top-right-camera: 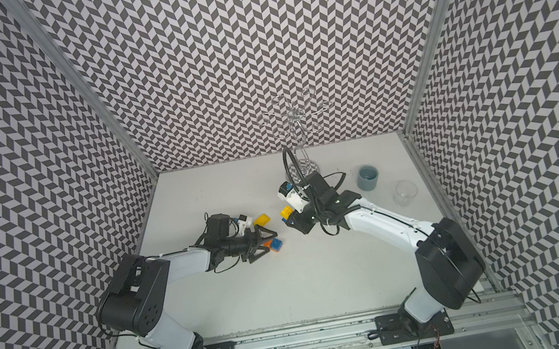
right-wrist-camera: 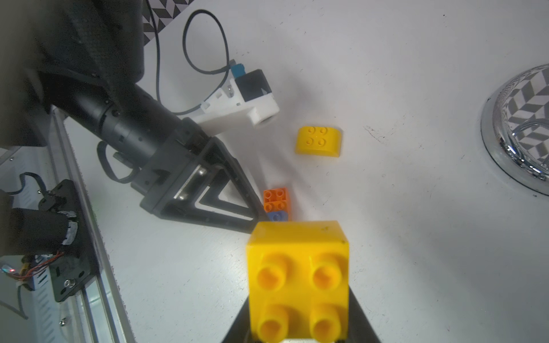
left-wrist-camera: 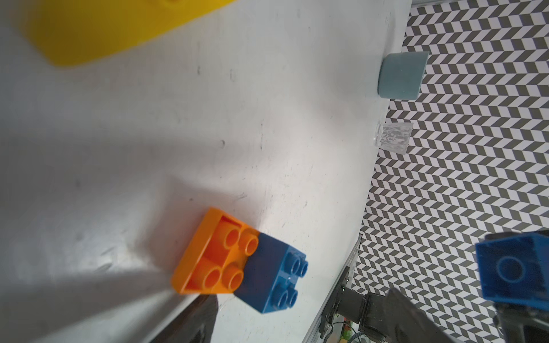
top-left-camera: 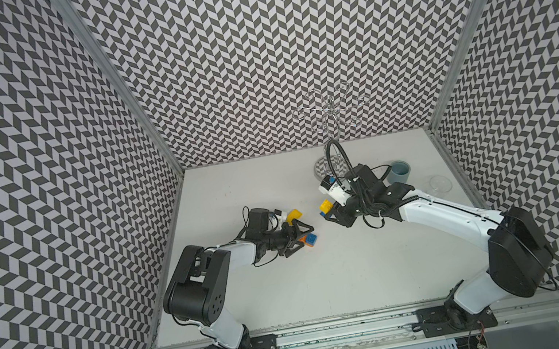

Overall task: Assemble the letter s with lego
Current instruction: Adjust the lego brick at the center of the board, then assemble the lego brick with the lego brick.

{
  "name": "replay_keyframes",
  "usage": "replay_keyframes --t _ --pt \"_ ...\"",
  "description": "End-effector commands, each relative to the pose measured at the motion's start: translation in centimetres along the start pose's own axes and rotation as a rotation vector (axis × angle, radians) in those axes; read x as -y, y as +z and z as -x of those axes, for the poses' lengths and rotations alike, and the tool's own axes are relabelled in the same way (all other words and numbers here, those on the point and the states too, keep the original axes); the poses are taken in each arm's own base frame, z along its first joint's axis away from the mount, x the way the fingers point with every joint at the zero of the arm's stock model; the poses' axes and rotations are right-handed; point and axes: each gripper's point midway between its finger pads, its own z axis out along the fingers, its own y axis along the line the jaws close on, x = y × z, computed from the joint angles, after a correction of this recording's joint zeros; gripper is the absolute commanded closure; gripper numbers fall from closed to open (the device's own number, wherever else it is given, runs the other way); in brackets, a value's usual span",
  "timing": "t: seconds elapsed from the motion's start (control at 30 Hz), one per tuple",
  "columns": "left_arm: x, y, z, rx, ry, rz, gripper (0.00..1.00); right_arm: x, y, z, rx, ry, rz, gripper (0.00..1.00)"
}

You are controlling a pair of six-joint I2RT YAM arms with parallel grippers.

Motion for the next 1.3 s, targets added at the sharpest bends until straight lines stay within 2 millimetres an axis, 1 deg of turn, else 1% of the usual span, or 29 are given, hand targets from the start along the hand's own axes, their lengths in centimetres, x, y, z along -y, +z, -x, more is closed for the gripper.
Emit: replay_keyframes --t 0.0,0.1,0.13,0.2,0.3,0.37,0.4,0.47,0.6,0.7,0.97,1.17,1.27 --pt "0.9 -0.5 0.9 -0.001 0.053 -0.008 0.10 -0.6 -0.4 1.3 0.037 -0.026 0.036 0.76" --pt "1.5 -2.1 1.0 0.007 0.082 0.000 0.10 -1.1 0.2 1.9 0.022 0.008 0.053 0.76" --pt "1.7 -2.9 1.2 0.022 0.090 0.001 0.10 -1.4 0.5 2.0 0.012 0.017 0.047 0.76" --pt "1.6 -5.2 2.0 0.075 0.098 0.011 0.09 -1.5 1.5 2.1 -0.031 0.057 0.006 0.76" --pt "0.6 -9.0 4.1 0.203 0.116 0.070 0.09 -1.9 3.0 2.0 -0.099 0.183 -0.039 0.79" --pt "-0.1 -11.2 5.7 0.289 0.142 0.129 0.09 -2.3 3.8 2.0 -0.120 0.256 -0.082 0.79" --pt "-0.1 -12.2 6.4 0.322 0.152 0.144 0.09 -2.6 4.2 2.0 -0.126 0.282 -0.105 0.79" --pt "-0.1 -13.2 7.3 0.361 0.159 0.156 0.09 -3.5 5.1 1.7 -0.149 0.305 -0.120 0.79" --pt "0.3 -13.3 7.5 0.366 0.173 0.128 0.09 -4.5 7.6 0.1 -0.208 0.282 -0.153 0.79" --pt "0.6 -13.3 7.3 0.357 0.183 0.118 0.09 -5.0 8.9 -0.7 -0.231 0.231 -0.168 0.79" --pt "1.3 -13.3 7.1 0.348 0.196 0.091 0.08 -3.0 10.1 -2.2 -0.268 0.180 -0.263 0.79" --pt "1.6 -13.0 7.3 0.334 0.187 0.058 0.08 -1.9 10.4 -1.9 -0.267 0.150 -0.322 0.79" --pt "1.5 -12.8 7.5 0.329 0.180 0.053 0.08 -1.9 10.7 -2.1 -0.279 0.141 -0.318 0.79"
